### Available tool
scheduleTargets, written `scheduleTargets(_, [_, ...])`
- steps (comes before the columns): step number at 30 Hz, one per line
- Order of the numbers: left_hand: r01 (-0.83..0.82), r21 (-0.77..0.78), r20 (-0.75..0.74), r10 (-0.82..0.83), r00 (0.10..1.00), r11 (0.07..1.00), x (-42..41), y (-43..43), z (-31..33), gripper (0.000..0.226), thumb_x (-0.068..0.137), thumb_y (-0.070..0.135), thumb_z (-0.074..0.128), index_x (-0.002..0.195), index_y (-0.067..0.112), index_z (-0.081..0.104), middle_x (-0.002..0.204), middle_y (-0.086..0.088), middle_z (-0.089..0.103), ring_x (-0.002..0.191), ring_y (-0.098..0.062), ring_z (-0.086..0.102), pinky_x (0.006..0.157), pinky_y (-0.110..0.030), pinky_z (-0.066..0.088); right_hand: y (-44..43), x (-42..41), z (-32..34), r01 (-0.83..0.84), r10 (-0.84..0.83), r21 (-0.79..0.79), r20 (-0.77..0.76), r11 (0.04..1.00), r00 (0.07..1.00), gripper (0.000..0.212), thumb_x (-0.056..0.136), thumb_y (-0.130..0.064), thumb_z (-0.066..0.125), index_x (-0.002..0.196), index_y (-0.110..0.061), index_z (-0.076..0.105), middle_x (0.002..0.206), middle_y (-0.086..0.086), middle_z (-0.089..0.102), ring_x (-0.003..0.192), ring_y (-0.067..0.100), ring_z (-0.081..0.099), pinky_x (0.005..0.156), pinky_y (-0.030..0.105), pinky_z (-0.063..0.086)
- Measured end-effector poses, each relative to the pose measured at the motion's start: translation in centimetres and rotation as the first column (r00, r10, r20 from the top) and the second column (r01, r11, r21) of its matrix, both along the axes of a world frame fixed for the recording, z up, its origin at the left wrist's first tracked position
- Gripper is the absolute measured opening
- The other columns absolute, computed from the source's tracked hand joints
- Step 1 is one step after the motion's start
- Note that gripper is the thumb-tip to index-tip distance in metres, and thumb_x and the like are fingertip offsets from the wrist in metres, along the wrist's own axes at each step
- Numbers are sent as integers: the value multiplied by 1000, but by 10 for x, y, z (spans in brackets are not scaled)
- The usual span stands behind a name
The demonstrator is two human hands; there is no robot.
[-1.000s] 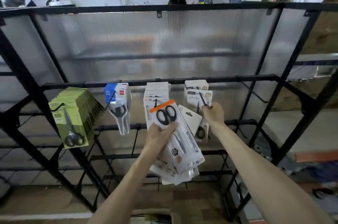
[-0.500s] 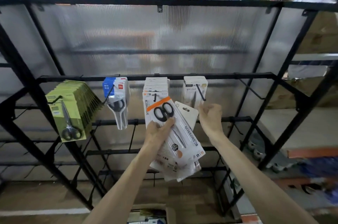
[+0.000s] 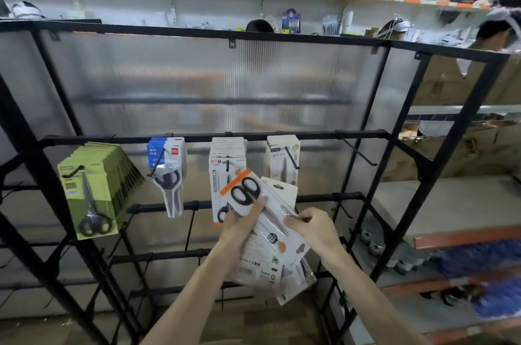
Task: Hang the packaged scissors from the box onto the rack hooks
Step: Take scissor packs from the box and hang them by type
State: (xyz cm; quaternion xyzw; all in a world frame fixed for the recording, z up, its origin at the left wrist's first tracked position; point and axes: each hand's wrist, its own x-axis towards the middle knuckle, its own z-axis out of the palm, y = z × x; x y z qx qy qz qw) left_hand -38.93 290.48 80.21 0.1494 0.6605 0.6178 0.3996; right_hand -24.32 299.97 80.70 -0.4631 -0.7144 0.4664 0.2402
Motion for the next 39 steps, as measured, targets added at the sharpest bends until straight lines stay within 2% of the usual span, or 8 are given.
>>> scheduleTargets(9, [201,40,-21,-200,980,979,5,-26,5,47,77,30,87,111,3,69,94,-9,80,87,-25,78,85,-43,61,-15,5,3,122,-122,-8,-90,993,988,30,88,-36,72,91,-8,61,87,9,70,67,18,67,46,18,43])
scheduleTargets(14, [175,9,-59,-175,983,984,5,-36,2,44,75,27,89,108,5,70,95,-8,80,91,-26,77,94,-49,58,-20,26,13,99,-90,105,-81,990,993,31,88,-35,75,87,-7,60,82,8,70,60,14,64,50,24,45])
scheduleTargets(20, [101,59,-31,-99,995,993,13,-50,3,33,80,18,84,108,5,71,96,-9,79,92,-27,77,92,-49,60,-31,62,20,112,-105,205,-46,972,993,38,90,-38,70,73,-14,45,63,-2,45,55,14,42,53,28,33])
scheduleTargets(29, [13,-24,-128,-16,992,1000,57,-104,2,22,82,17,83,97,10,69,88,-4,79,84,-21,77,80,-38,63,-85,82,10,236,-269,-131,-410,963,871,19,94,-27,64,100,-12,54,92,4,62,78,15,59,62,28,46])
scheduleTargets(32, [-51,-57,-179,40,983,997,57,-130,-5,22,81,22,85,92,13,69,85,-2,78,80,-18,76,73,-33,62,-102,80,-3,102,-161,-180,-356,978,921,42,83,-27,72,112,-6,51,98,8,69,88,24,71,57,27,51])
scheduleTargets(35, [-101,-64,-41,99,994,993,59,-150,-12,27,77,22,88,95,8,73,89,-12,79,86,-31,77,84,-53,61,-123,75,-17,-26,-7,-127,-253,992,967,48,77,-26,75,111,-7,48,101,15,69,91,27,71,62,27,56])
scheduleTargets(37, [-130,-51,-7,130,992,990,61,-158,-11,21,80,18,86,93,7,76,89,-14,79,88,-35,76,87,-58,59,-136,71,-20,-94,75,-77,-222,993,972,49,80,-18,79,109,-13,39,108,12,63,92,16,68,65,18,54])
scheduleTargets(39, [-140,-54,-15,139,990,989,59,-161,-8,15,82,17,84,92,8,77,87,-12,79,86,-34,77,85,-56,60,-149,66,-18,-156,149,-14,-221,988,964,76,77,-18,85,125,-16,26,119,2,56,101,3,62,72,15,52])
